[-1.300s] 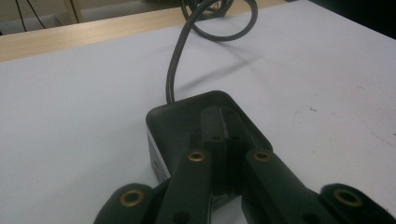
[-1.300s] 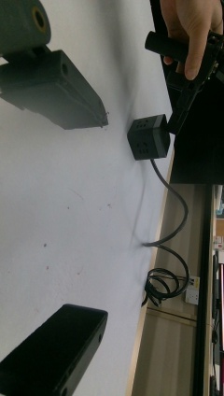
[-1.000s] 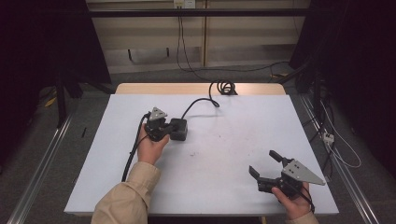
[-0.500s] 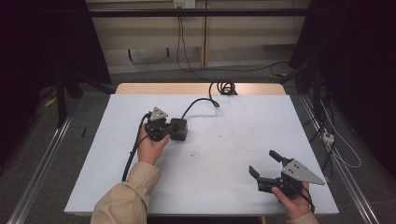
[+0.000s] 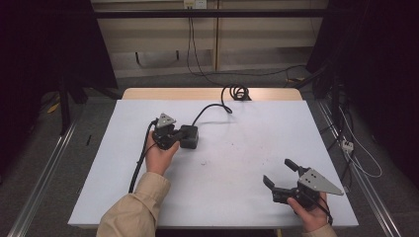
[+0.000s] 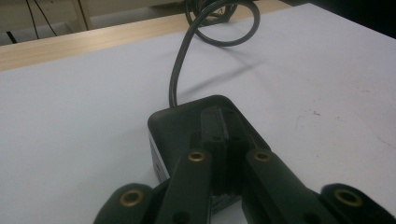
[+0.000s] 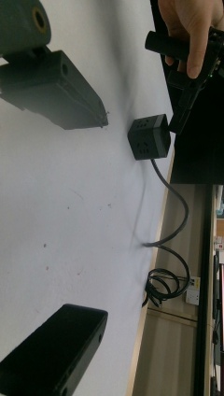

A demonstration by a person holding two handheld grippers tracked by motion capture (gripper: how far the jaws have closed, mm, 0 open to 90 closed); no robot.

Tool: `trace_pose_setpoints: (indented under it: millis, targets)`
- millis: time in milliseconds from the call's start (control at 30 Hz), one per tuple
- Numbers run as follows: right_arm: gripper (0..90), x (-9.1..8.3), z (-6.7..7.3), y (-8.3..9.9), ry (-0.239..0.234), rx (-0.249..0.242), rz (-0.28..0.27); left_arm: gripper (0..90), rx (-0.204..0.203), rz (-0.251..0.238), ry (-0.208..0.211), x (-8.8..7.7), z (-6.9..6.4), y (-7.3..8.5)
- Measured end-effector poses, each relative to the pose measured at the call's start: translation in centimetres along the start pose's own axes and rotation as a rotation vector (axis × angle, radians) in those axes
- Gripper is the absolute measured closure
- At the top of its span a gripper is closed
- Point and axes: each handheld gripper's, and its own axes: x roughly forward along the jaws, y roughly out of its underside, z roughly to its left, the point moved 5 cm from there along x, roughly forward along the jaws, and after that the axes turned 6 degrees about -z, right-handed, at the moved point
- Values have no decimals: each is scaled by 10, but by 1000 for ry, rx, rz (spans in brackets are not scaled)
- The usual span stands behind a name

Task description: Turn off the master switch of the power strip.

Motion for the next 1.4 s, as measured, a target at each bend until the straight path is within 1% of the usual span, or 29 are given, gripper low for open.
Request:
trace_pose_setpoints:
  millis: [100, 133, 167, 200, 267, 300, 333, 367, 433, 467, 500, 533, 567, 600, 633, 733, 800, 867, 900, 1000, 1033, 1067, 1133, 1200, 1267, 1300, 1333, 1367, 1400]
  targets:
    - [63, 0, -1, 0, 2, 2, -3, 900, -17, 5, 3, -1, -1, 0]
    - [63, 0, -2, 0, 3, 2, -2, 895, -12, 11, 9, -2, -1, 0]
    - [63, 0, -2, 0, 4, 5, -3, 883, -19, 6, 7, -2, -1, -1]
    - [63, 0, -2, 0, 4, 1, -4, 861, -15, 6, 9, -3, -1, -2]
    - [63, 1, -2, -1, 4, 2, -7, 813, -43, -9, 22, -5, -4, -4]
    - [64, 1, -2, 0, 3, 1, -6, 795, -49, -14, 27, -6, -4, -5]
    - [64, 1, -1, 0, 2, 0, -5, 772, -52, -11, 27, -7, -4, -6]
    - [64, 1, -1, 0, 0, -1, -8, 746, -68, -14, 23, -9, -4, -7]
    - [64, 1, -1, -1, -1, -4, -9, 692, -74, -13, 14, -10, -3, -7]
    - [64, 1, 0, 0, -1, -2, -9, 667, -69, -8, 14, -12, -3, -7]
    - [64, 0, 0, 0, -1, -3, -6, 642, -71, -12, 10, -13, -3, -8]
    - [64, 0, -1, 0, 1, -3, -5, 619, -58, -11, 8, -14, -3, -9]
    - [64, 0, -1, 0, 1, -3, -6, 593, -58, -13, 11, -16, -3, -10]
    - [64, -1, -1, 0, 1, -3, -6, 563, -59, -16, 13, -17, -4, -11]
    - [64, -1, -1, 1, 2, -2, -6, 540, -70, -18, 18, -19, -4, -11]
    - [64, -1, -1, 0, 3, -2, -8, 480, -92, -16, 49, -22, -7, -12]
    - [64, -1, -1, 0, 3, -4, -4, 449, -79, -4, 65, -24, -8, -12]
    - [64, -1, 0, 0, 3, -6, -3, 417, -85, 1, 75, -26, -10, -12]
    - [64, -1, 0, 0, 3, -6, -3, 403, -74, 10, 81, -27, -10, -11]
    - [64, -2, -1, 0, 5, -4, -3, 371, -62, 25, 93, -31, -10, -11]
    - [64, -2, -1, 0, 6, -4, -3, 361, -69, 21, 100, -31, -11, -11]
    - [64, -2, -1, 0, 6, -4, -3, 350, -58, 33, 104, -33, -10, -10]
    - [64, -2, -1, 0, 6, -5, -3, 319, -49, 43, 107, -35, -10, -9]
    - [64, -1, 0, 0, 4, -3, -3, 294, -49, 65, 116, -37, -10, -7]
    - [64, -1, 0, 0, 3, -6, -3, 260, -45, 71, 121, -39, -10, -6]
    - [64, -1, 0, 0, 3, -6, -3, 248, -34, 69, 120, -40, -9, -5]
    - [64, -1, -1, 0, 3, -7, -3, 239, -36, 49, 128, -42, -10, -5]
    - [64, -1, 0, 0, 3, -4, -3, 240, -50, 33, 135, -43, -10, -5]
    - [64, -2, -1, 0, 3, -4, -3, 235, -51, 28, 136, -45, -9, -4]
